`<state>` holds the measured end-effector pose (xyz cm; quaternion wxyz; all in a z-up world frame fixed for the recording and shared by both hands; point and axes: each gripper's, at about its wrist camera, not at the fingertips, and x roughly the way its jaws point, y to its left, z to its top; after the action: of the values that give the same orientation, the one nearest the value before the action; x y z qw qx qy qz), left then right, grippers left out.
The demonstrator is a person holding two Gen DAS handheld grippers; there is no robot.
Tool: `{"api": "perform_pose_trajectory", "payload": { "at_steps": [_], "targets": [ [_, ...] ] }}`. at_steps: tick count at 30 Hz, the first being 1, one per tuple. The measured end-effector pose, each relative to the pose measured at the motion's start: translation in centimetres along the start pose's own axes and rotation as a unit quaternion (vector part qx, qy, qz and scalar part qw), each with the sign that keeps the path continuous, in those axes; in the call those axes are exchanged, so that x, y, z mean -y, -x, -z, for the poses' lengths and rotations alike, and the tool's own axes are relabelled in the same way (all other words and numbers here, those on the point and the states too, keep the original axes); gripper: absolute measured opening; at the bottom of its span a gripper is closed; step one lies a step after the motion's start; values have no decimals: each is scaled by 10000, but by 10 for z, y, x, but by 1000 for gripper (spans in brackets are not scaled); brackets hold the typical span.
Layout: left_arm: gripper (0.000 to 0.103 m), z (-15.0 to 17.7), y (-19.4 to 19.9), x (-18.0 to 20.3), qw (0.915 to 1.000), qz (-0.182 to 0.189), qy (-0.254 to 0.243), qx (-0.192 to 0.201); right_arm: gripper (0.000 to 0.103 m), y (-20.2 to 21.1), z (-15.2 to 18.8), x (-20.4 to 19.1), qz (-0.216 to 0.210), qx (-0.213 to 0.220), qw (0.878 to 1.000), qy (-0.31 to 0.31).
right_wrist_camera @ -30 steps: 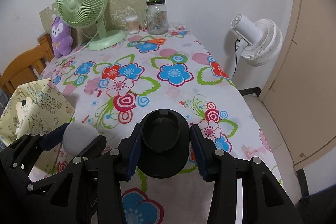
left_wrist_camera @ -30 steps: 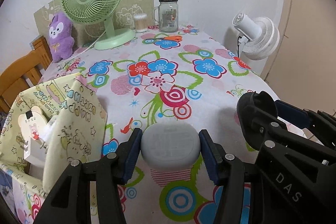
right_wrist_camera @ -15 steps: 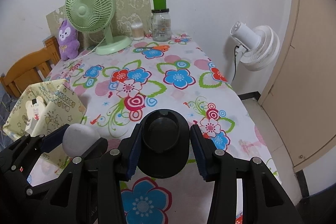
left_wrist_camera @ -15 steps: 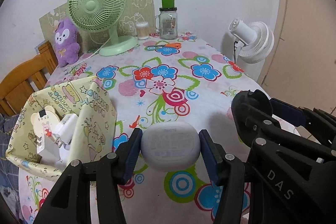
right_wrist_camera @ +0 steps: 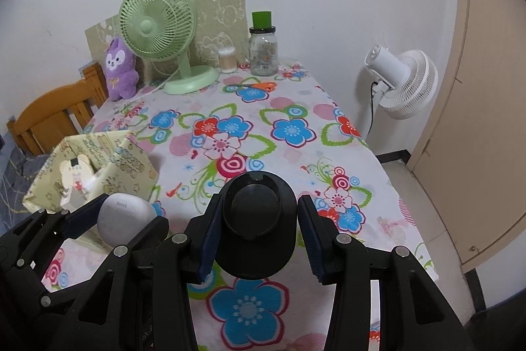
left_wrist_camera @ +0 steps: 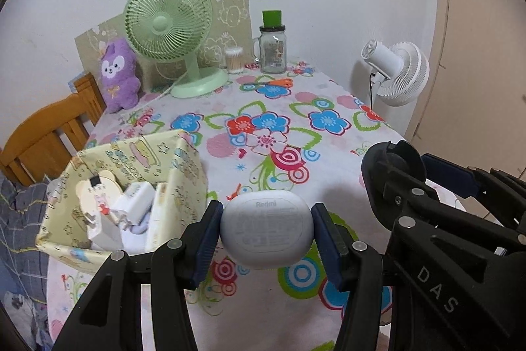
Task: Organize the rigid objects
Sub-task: 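Carry the black cap with the right tool while the left tool carries the white case to the box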
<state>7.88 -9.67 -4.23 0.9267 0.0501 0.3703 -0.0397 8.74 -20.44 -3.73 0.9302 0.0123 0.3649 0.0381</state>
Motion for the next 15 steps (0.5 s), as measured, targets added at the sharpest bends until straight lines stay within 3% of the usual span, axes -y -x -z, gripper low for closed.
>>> {"api": "perform_pose_trajectory", "payload": {
  "at_steps": [15],
  "targets": [
    [57, -9, 20, -24, 9999, -43, 43, 109, 49, 20, -16, -28, -46, 178, 9997, 188]
  ]
}}
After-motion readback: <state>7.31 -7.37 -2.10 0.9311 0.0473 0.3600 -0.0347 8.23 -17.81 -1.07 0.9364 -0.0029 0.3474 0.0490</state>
